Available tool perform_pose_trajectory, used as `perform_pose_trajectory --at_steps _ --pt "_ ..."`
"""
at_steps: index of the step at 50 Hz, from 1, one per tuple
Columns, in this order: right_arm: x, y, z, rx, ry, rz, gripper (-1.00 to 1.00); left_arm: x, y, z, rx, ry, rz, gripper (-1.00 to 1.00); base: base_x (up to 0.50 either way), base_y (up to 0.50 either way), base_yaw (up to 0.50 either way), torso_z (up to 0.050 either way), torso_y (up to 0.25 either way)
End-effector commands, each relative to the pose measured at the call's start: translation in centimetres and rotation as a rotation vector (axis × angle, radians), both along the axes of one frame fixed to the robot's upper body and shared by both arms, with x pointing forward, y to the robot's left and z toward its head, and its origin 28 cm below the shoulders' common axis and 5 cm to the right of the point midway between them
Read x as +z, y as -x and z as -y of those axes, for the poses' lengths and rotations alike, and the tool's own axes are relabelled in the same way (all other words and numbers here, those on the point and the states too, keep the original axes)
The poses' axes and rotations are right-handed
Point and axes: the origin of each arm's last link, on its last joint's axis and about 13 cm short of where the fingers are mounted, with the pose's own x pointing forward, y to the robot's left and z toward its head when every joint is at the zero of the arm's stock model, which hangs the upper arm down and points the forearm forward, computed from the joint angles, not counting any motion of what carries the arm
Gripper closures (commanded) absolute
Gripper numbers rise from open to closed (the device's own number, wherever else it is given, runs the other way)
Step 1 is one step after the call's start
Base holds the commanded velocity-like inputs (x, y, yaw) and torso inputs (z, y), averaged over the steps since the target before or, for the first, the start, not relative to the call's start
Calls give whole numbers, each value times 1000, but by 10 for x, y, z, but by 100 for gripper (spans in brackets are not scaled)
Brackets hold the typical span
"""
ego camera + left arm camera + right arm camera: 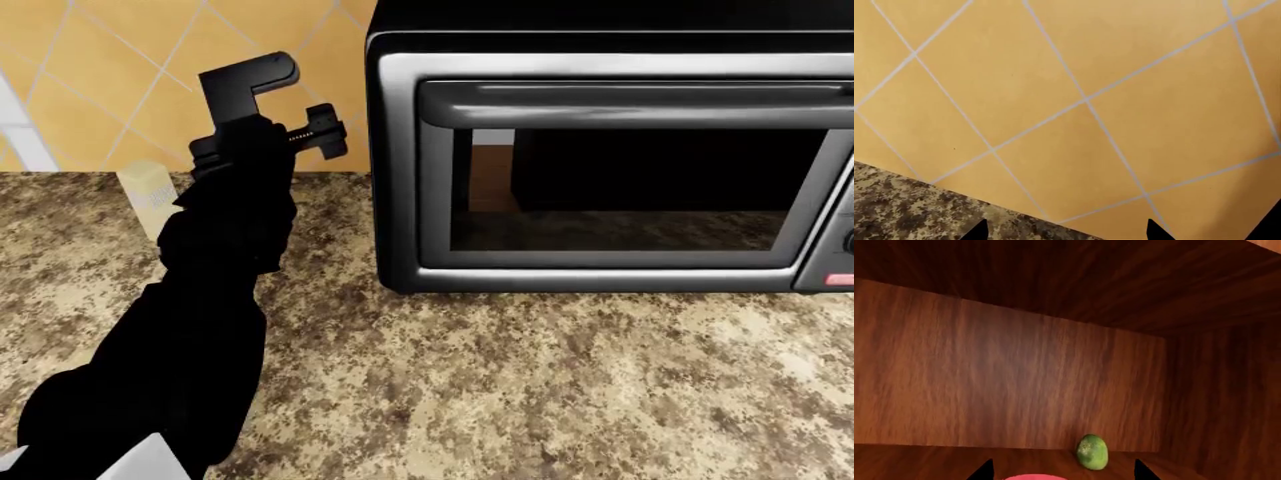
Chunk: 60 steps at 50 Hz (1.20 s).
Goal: Pick the peanut butter and salsa from the counter and place them in the cabinets closest to them.
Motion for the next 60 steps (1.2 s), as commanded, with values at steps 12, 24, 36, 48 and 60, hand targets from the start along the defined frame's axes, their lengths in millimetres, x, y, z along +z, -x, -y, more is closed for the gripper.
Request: perform_pose_trajectory --at_steps 12,24,36,48,60 --pt "7 22 -7 39 26 78 -100 0 0 0 -1 -2 3 -100 0 0 0 0 0" --pt "2 31 -7 39 21 59 -100 0 0 0 -2 0 2 -100 0 0 0 0 0" --pt "-2 41 -6 8 32 86 -100 0 0 0 -1 -2 2 -100 0 0 0 0 0" --pt "-7 54 -9 95 45 148 -100 0 0 0 0 0 6 -100 0 0 0 0 0" --pt "-11 53 -10 89 55 128 -100 0 0 0 1 -2 8 -100 -315 0 0 0 0"
